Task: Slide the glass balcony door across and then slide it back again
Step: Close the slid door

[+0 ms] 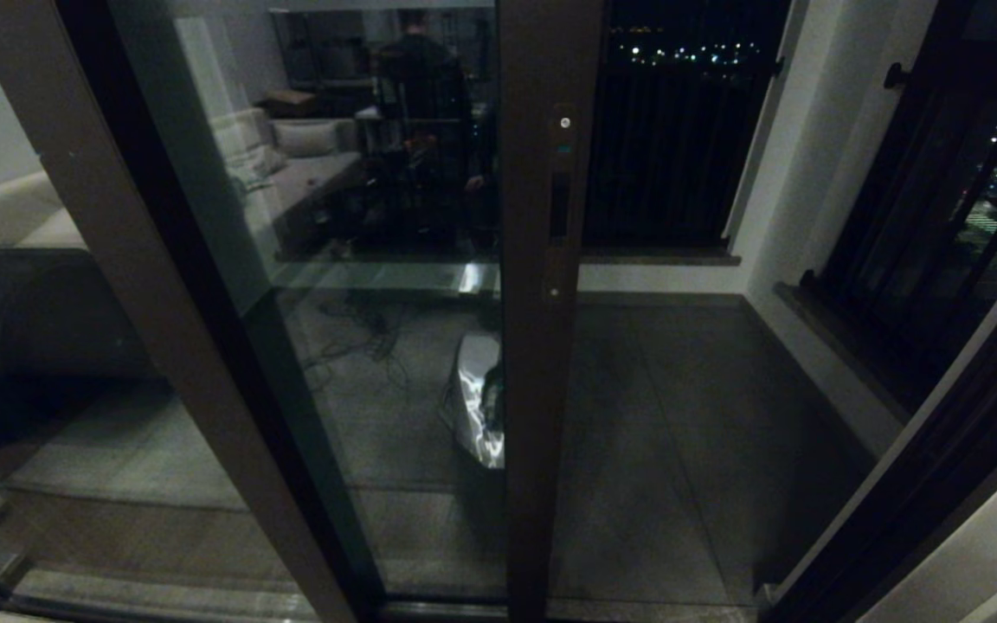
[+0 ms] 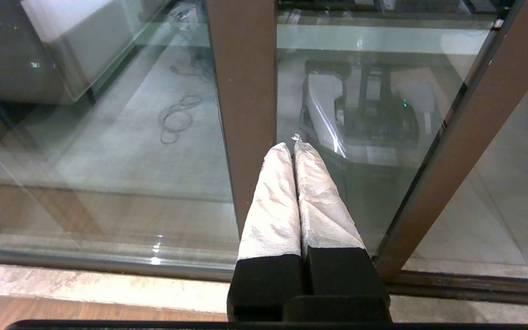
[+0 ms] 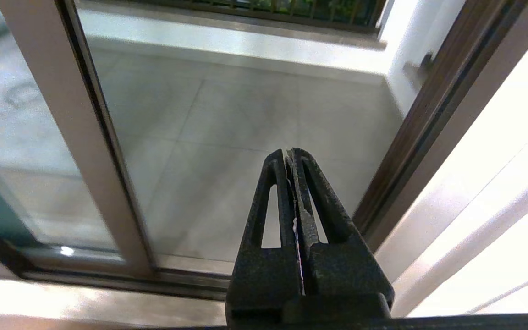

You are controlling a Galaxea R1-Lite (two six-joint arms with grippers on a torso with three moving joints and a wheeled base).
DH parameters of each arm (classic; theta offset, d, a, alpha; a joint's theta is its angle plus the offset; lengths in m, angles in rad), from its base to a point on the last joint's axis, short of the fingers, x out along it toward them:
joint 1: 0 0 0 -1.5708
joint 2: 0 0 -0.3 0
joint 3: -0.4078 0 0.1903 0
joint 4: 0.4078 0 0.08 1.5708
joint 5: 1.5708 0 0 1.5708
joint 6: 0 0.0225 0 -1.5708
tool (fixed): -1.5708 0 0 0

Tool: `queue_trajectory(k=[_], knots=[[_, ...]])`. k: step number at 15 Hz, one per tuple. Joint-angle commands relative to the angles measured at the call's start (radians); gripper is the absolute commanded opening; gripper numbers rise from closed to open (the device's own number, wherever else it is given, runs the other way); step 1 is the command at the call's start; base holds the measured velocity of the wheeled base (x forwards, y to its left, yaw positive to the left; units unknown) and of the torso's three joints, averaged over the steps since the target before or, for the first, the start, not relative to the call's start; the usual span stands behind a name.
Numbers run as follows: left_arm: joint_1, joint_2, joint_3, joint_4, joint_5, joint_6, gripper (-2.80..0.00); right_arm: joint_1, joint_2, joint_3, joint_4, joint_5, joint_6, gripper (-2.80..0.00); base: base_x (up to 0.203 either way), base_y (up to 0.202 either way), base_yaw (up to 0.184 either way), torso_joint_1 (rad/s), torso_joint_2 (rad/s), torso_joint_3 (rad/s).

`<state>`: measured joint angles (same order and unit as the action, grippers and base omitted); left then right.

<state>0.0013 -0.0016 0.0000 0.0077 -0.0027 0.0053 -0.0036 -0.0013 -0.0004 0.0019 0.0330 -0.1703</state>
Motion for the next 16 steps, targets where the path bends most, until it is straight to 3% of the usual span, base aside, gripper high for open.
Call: queue_trajectory(k=[1,7,10,16], knots=[[0.0,0.0,0.002,0.0,0.0,0.001,-2.8,0.001,0.001,0.0,-0.003,0.002,-0.003,-2.8,0.0,0.0,0.0,0.0,0.0,0.0],[0.0,0.0,0.002,0.0,0.0,0.001,-2.8,-0.001,0.022,-0.046,0.002,0.004,0.014,-2.8,0.0,0.0,0.0,0.0,0.0,0.0],[0.0,0.0,0.002,0.0,0.0,0.001,-2.8,-0.002,0.257,-0.284,0.008,0.009,0.107,-2.8,0.0,0.0,0.0,0.0,0.0,0.0],[0.0,0.0,0.002,0.0,0.0,0.001,-2.8,-0.003,0.607,-0.699,0.112,0.03,0.103,-2.8,0.0,0.0,0.0,0.0,0.0,0.0]])
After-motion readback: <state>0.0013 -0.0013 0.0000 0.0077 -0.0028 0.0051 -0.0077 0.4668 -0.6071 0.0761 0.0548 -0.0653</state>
